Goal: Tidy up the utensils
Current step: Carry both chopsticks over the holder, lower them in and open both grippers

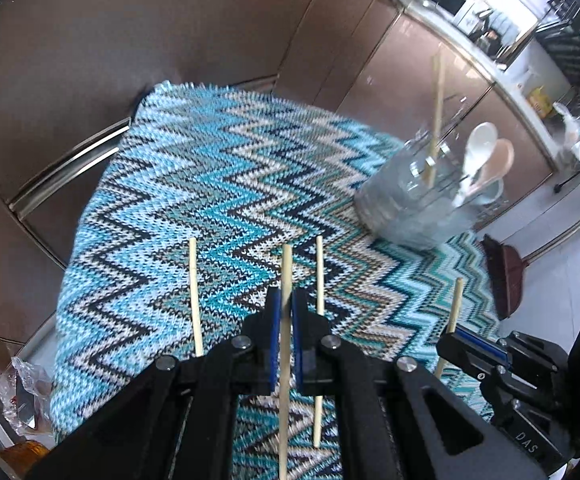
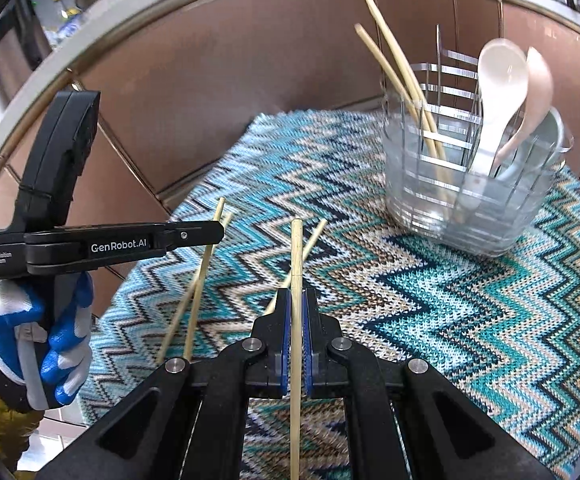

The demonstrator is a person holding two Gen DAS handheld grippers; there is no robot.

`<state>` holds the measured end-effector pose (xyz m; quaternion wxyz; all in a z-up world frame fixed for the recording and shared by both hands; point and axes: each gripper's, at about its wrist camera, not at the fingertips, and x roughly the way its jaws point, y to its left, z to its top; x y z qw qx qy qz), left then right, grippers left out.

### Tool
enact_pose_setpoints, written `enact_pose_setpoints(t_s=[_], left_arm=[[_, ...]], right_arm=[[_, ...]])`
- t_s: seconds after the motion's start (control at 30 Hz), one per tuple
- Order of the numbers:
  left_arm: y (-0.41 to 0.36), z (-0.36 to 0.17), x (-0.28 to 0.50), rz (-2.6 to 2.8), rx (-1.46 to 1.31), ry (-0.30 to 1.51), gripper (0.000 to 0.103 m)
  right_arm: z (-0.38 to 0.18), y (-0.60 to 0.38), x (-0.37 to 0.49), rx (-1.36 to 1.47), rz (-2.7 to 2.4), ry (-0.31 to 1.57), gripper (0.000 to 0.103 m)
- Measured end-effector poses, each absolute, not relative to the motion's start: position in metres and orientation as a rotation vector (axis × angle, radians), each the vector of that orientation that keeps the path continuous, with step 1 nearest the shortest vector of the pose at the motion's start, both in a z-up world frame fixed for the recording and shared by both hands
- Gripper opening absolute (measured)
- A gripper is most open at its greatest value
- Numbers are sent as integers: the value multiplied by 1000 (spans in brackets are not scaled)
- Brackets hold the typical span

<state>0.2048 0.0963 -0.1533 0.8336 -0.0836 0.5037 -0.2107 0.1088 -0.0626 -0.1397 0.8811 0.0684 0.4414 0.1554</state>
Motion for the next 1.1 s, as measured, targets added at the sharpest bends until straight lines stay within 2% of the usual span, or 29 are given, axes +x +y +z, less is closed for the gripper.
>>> enact_pose_setpoints(t_s=[0.8, 1.1], left_arm=[[149, -78, 98, -393, -257, 783, 5], [154, -58, 83, -413, -247, 717, 5]], right_arm=[[-72, -66, -7, 164, 316, 642, 6], [-65, -75, -17, 187, 293, 595, 6]])
